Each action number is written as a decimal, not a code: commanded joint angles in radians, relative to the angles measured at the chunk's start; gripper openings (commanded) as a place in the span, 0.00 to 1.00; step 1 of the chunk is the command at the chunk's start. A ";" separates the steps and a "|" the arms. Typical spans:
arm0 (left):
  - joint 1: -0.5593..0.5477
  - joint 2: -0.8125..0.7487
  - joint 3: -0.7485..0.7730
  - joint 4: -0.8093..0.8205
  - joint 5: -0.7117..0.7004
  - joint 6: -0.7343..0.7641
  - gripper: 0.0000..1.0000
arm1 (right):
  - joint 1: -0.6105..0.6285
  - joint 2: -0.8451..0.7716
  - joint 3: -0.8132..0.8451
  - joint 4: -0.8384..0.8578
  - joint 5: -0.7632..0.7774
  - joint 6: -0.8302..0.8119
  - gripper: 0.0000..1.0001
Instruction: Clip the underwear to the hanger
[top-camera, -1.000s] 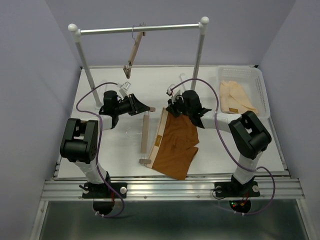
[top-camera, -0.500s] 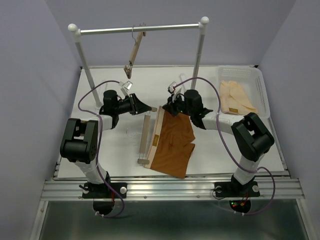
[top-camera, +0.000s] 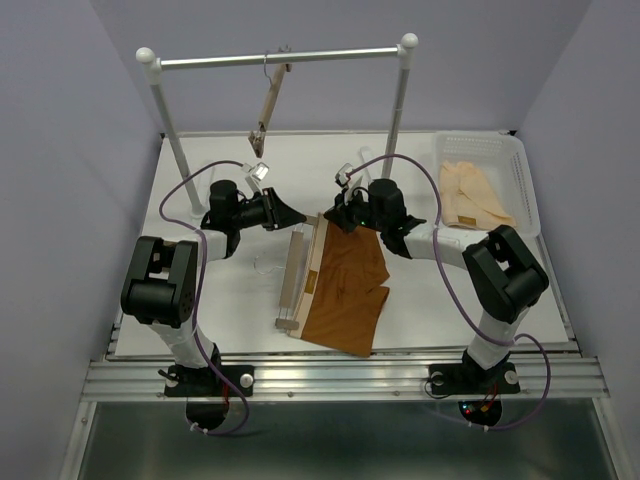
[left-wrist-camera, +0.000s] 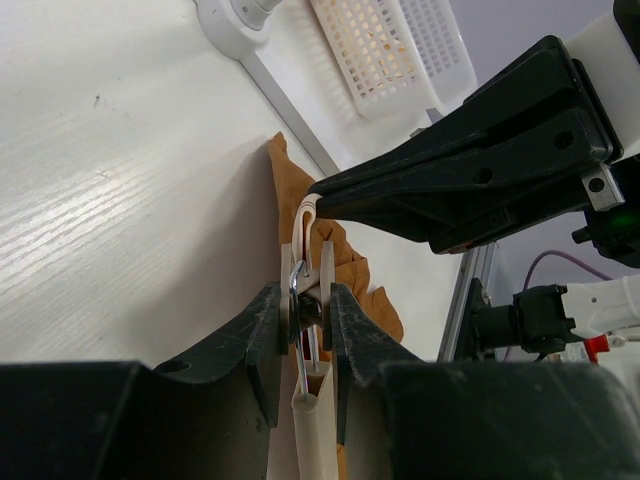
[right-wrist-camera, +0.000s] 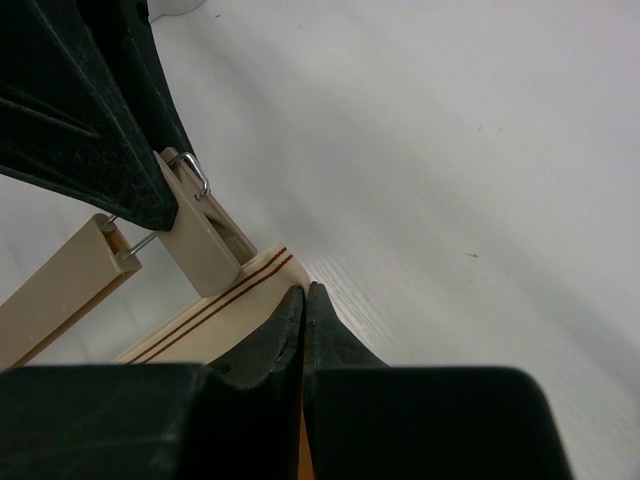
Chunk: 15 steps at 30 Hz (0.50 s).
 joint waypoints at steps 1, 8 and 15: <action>-0.011 -0.016 0.008 0.033 0.040 0.036 0.00 | -0.002 -0.052 0.048 0.073 0.005 0.003 0.01; -0.020 -0.013 0.017 -0.005 0.026 0.057 0.00 | -0.002 -0.059 0.055 0.069 -0.001 0.013 0.01; -0.026 -0.013 0.023 -0.024 0.018 0.070 0.00 | -0.002 -0.062 0.075 0.066 -0.022 0.020 0.01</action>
